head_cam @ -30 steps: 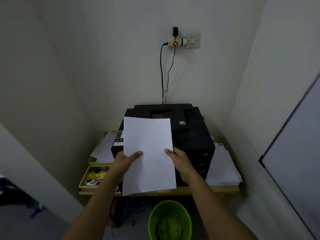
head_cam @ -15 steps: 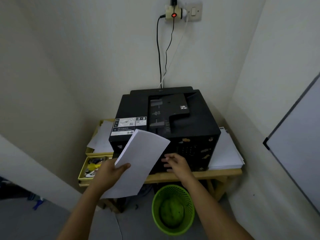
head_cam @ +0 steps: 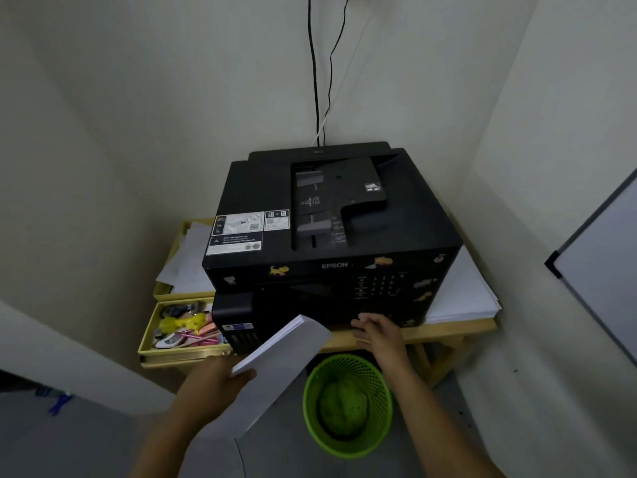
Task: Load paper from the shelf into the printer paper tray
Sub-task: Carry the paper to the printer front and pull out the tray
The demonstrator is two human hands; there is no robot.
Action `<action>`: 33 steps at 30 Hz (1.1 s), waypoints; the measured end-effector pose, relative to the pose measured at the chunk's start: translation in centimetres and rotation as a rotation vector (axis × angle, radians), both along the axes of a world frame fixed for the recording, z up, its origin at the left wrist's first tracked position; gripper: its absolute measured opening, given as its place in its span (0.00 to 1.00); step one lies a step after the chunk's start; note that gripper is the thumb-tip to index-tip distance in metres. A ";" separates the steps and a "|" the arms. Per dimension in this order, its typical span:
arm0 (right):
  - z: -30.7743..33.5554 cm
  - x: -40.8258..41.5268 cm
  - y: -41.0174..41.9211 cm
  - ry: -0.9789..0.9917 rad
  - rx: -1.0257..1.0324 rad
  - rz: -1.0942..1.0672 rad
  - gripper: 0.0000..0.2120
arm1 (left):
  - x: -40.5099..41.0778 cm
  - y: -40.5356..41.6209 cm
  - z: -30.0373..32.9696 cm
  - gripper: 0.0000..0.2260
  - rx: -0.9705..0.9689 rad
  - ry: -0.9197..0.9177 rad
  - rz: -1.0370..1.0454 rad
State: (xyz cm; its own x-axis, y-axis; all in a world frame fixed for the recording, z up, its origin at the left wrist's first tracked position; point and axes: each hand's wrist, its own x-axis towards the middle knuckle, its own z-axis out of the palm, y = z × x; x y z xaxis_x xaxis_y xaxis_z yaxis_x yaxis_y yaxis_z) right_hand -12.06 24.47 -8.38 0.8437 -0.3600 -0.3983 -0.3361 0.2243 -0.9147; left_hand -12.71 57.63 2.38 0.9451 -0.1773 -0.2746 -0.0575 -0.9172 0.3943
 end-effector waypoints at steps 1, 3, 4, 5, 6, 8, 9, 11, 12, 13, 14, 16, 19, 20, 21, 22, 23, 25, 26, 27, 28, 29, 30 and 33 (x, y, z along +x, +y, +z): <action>-0.5 0.0 0.0 0.000 0.009 -0.011 0.08 | 0.2 -0.1 -0.8 0.16 0.005 0.022 -0.017; -1.5 0.2 0.0 0.004 0.031 -0.021 0.07 | 0.9 -0.5 -2.2 0.16 0.013 0.070 -0.039; -1.9 0.3 0.0 0.006 0.045 -0.024 0.07 | 1.1 -0.8 -2.7 0.17 0.020 0.088 -0.056; -2.3 0.5 0.0 0.008 0.061 -0.026 0.07 | 1.4 -1.1 -3.3 0.18 0.024 0.104 -0.071; -2.7 0.6 0.1 0.009 0.075 -0.028 0.07 | 1.7 -1.5 -3.8 0.18 0.016 0.106 -0.089; -3.5 0.9 0.4 -0.003 0.081 -0.042 0.08 | 2.1 -2.3 -4.7 0.18 -0.007 0.121 -0.120; -3.8 0.9 0.5 -0.020 0.063 -0.053 0.08 | 2.4 -2.7 -5.1 0.17 -0.020 0.128 -0.127; -4.3 0.9 0.8 -0.078 -0.045 -0.059 0.06 | 3.0 -3.3 -6.2 0.17 -0.025 0.123 -0.133; -4.4 0.7 0.8 -0.108 -0.125 -0.045 0.05 | 3.3 -3.6 -6.7 0.17 -0.023 0.113 -0.137; -4.5 0.6 0.7 -0.137 -0.209 -0.022 0.05 | 3.6 -3.8 -7.1 0.17 -0.021 0.107 -0.138; -4.5 0.5 0.6 -0.164 -0.290 -0.004 0.05 | 3.9 -4.0 -7.6 0.17 -0.018 0.095 -0.148; -4.7 0.5 0.3 -0.210 -0.402 0.031 0.07 | 4.4 -4.3 -8.4 0.16 -0.008 0.081 -0.169; -5.5 0.8 -0.1 -0.247 -0.547 0.100 0.10 | 5.1 -4.7 -9.4 0.17 0.001 0.067 -0.179; -5.8 0.9 -0.2 -0.246 -0.565 0.107 0.11 | 5.3 -4.8 -9.8 0.17 0.000 0.060 -0.184; -6.0 1.0 -0.1 -0.238 -0.550 0.099 0.11 | 5.4 -4.9 -10.1 0.17 -0.002 0.057 -0.184; -6.2 1.1 0.0 -0.224 -0.497 0.068 0.10 | 5.4 -4.9 -10.4 0.17 -0.005 0.056 -0.182; -6.2 1.2 0.2 -0.204 -0.421 0.027 0.10 | 5.4 -4.9 -10.6 0.17 -0.008 0.060 -0.176; -6.4 1.5 0.8 -0.150 -0.243 -0.052 0.10 | 5.4 -4.9 -11.1 0.17 -0.013 0.060 -0.162; -6.6 1.7 1.1 -0.116 -0.147 -0.084 0.11 | 5.4 -4.9 -11.3 0.17 -0.014 0.059 -0.159; -6.8 1.9 1.5 -0.085 -0.050 -0.118 0.12 | 5.4 -5.0 -11.5 0.16 -0.017 0.057 -0.158; -6.9 2.2 1.7 -0.061 0.040 -0.157 0.14 | 5.5 -5.0 -11.6 0.16 -0.019 0.053 -0.159; -7.0 2.5 2.0 -0.045 0.120 -0.200 0.15 | 5.6 -5.0 -11.6 0.16 -0.019 0.052 -0.159; -7.1 2.7 2.2 -0.034 0.191 -0.239 0.18 | 5.7 -4.9 -11.6 0.16 -0.018 0.054 -0.157; -7.0 3.3 2.5 -0.039 0.398 -0.303 0.20 | 6.3 -4.3 -11.6 0.15 0.004 0.051 -0.160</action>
State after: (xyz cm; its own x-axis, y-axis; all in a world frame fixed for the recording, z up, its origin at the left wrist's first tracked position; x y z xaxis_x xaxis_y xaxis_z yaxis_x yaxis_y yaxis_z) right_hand -8.76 27.00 -15.38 0.7416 -0.4177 -0.5249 -0.1694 0.6405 -0.7490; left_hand -6.41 53.29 -9.17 0.8898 -0.3232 -0.3223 -0.1832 -0.8996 0.3964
